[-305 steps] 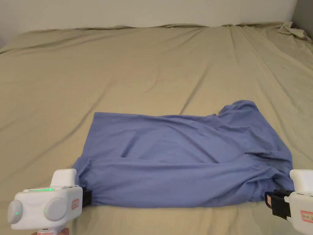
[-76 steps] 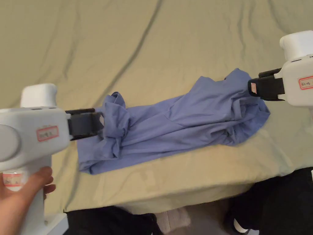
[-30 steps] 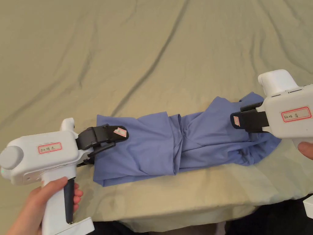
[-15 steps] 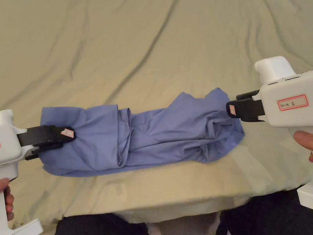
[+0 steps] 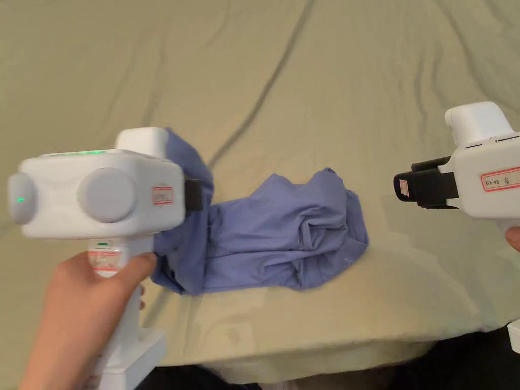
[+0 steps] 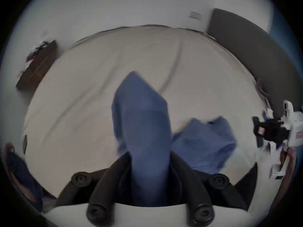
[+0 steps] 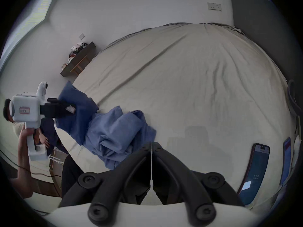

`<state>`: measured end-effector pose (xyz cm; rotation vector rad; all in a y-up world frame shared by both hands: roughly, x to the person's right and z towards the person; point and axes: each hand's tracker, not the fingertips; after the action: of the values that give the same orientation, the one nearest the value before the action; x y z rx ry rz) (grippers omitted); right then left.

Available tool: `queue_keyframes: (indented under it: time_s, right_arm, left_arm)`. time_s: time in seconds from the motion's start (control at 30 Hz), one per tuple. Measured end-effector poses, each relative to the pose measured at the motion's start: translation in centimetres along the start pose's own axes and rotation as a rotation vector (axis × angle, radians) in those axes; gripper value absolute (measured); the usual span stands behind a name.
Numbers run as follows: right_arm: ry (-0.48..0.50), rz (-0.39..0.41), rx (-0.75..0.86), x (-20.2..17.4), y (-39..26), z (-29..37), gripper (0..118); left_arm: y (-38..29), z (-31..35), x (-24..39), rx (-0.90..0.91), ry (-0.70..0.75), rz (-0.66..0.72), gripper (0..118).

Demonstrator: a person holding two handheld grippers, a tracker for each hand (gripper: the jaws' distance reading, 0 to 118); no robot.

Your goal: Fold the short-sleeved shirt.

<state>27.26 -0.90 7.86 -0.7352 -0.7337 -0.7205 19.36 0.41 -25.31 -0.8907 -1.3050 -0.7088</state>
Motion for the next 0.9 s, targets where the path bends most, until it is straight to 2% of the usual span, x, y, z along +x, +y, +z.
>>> queue_keyframes:
  time_s: [0.1,0.17,0.2,0.27,0.3,0.37,0.4,0.43,0.5,0.53,0.57,0.6,0.63,0.7,0.8,0.9]
  right_arm:
    - [-0.022,-0.027,0.009,1.2,-0.4,0.7,4]
    - [-0.038,-0.038,0.011,1.9,-0.7,1.1,4]
    - [-0.044,-0.044,0.010,2.3,-0.8,1.3,4]
    - [-0.051,-0.059,0.009,3.0,-1.1,1.4,4]
    - [-0.056,-0.064,0.007,3.2,-1.3,1.4,4]
    - [-0.064,-0.074,0.007,3.6,-1.5,1.4,4]
    - [-0.063,-0.082,0.006,3.8,-1.5,1.3,4]
    - [-0.062,-0.088,0.006,3.9,-1.5,1.3,4]
    - [-0.062,-0.091,0.005,3.8,-1.5,1.3,4]
    - [-0.065,-0.088,0.004,3.7,-1.4,1.3,4]
    - [-0.067,-0.085,0.004,3.6,-1.4,1.3,4]
    - [-0.067,-0.083,0.004,3.4,-1.4,1.3,4]
    - [-0.067,-0.082,0.003,3.3,-1.4,1.3,4]
    - [-0.069,-0.079,0.003,3.2,-1.4,1.4,4]
    - [-0.076,-0.083,-0.001,3.2,-1.5,1.5,4]
    - [-0.087,-0.086,-0.008,3.5,-1.6,1.6,4]
  left_arm:
    - [0.1,-2.5,4.5,-0.056,-0.077,-0.108,13]
    - [0.0,-4.5,6.1,-0.108,-0.117,-0.103,13]
    - [-0.2,-5.1,6.5,-0.141,-0.162,-0.059,24]
    - [-0.7,-5.0,5.3,-0.145,-0.373,0.068,83]
    - [-0.9,-4.2,4.6,-0.124,-0.466,0.137,95]
    - [-0.5,-0.8,2.6,-0.040,-0.552,0.240,99]
    - [-0.4,1.0,1.4,0.006,-0.541,0.239,109]
    - [-0.2,2.2,0.3,0.046,-0.501,0.226,117]
    - [0.3,4.0,-1.3,0.106,-0.338,0.199,118]
    - [0.5,3.8,-1.9,0.125,-0.258,0.188,115]
    - [0.4,3.1,-2.1,0.089,-0.208,0.174,95]
    - [0.7,2.4,-1.5,0.052,-0.210,0.126,32]
    - [0.5,1.2,-0.8,0.050,-0.217,0.094,0]
    - [-0.4,-2.0,1.3,0.040,-0.212,0.101,0]
    - [-1.6,-7.3,6.5,-0.116,-0.201,0.010,0]
    - [-2.1,-7.9,10.6,-0.057,-0.119,-0.102,0]
